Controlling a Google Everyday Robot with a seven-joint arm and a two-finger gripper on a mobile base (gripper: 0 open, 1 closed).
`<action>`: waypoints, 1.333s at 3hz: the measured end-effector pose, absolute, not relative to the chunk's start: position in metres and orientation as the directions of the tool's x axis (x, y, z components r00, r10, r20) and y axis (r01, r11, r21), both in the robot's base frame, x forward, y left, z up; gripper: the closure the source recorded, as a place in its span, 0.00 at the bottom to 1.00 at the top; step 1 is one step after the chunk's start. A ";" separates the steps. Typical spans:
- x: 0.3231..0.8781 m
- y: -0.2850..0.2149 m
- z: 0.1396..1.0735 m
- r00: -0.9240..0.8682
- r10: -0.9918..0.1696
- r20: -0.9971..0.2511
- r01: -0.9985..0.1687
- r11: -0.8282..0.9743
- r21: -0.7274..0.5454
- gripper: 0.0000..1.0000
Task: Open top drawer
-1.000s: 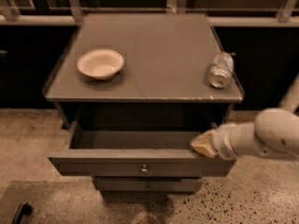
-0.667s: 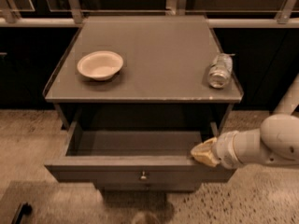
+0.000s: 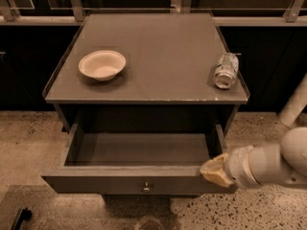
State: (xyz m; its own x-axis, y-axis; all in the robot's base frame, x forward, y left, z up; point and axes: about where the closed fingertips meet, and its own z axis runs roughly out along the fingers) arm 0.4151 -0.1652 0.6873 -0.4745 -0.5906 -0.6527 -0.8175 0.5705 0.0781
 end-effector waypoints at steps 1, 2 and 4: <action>0.389 -0.178 0.719 -0.450 -0.551 -0.702 -0.802 0.596 0.046 1.00; 0.378 -0.199 0.724 -0.439 -0.540 -0.718 -0.784 0.621 0.012 0.81; 0.378 -0.199 0.724 -0.439 -0.540 -0.718 -0.784 0.621 0.012 0.34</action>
Offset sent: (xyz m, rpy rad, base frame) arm -0.0240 -0.0085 0.0270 0.0296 -0.0480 -0.0255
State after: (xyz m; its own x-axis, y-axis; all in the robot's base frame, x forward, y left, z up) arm 0.3776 -0.1987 0.7238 -0.4385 -0.5401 -0.7183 -0.7839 0.6207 0.0119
